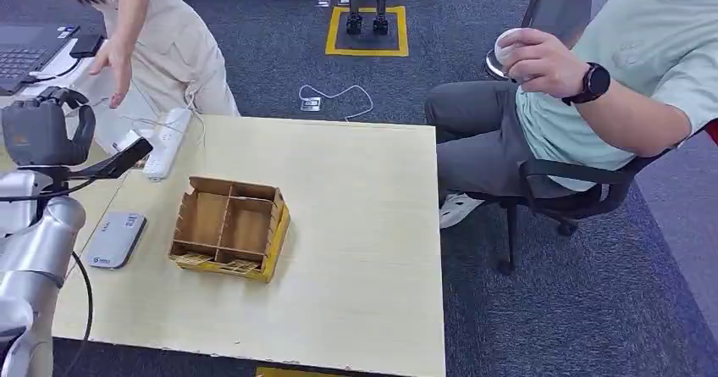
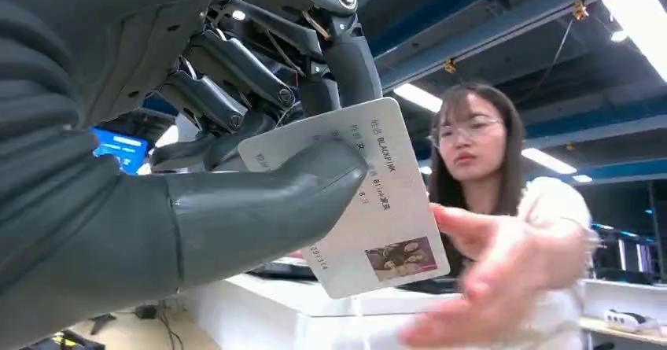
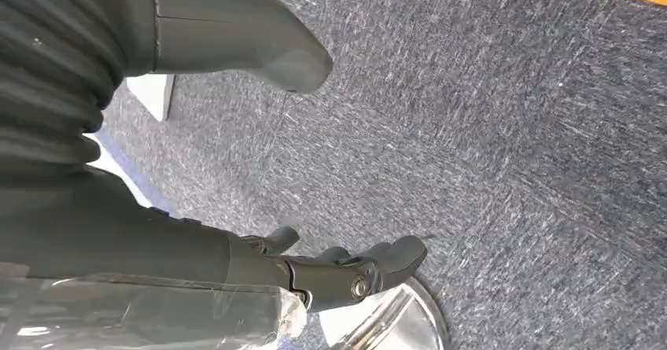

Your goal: Pass the card to the sensor for recognition and then transmit it.

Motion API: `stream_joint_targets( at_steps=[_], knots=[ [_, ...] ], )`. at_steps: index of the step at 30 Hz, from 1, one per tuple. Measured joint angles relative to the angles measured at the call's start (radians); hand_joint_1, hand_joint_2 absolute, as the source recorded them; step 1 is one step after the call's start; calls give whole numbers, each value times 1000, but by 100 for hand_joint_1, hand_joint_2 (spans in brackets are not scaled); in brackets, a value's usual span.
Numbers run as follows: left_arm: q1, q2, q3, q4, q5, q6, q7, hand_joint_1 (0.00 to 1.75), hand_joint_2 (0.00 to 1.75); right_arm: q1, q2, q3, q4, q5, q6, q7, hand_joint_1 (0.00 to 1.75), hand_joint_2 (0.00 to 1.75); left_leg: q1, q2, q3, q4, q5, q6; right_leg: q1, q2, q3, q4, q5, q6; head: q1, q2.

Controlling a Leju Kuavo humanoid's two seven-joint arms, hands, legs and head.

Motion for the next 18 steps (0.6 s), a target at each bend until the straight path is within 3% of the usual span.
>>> stream_joint_targets(
  at_steps=[2, 3, 18],
  knots=[
    [-5, -9, -3, 0, 0, 0, 0, 175, 175, 0, 1, 0, 0, 0, 0, 0, 0, 175, 0, 0, 0, 0, 0, 0, 0, 0, 0, 0, 0, 0, 0, 0],
    [-7, -12, -6, 0, 0, 0, 0, 0, 175, 0, 1, 0, 0, 1, 0, 0, 0, 175, 0, 0, 0, 0, 0, 0, 0, 0, 0, 0, 0, 0, 0, 0],
    [-19, -25, -27, 8, -28, 6, 45, 0, 175, 0, 3, -1, 0, 10, 0, 0, 0, 175, 0, 0, 0, 0, 0, 0, 0, 0, 0, 0, 0, 0, 0, 0]
  ],
)
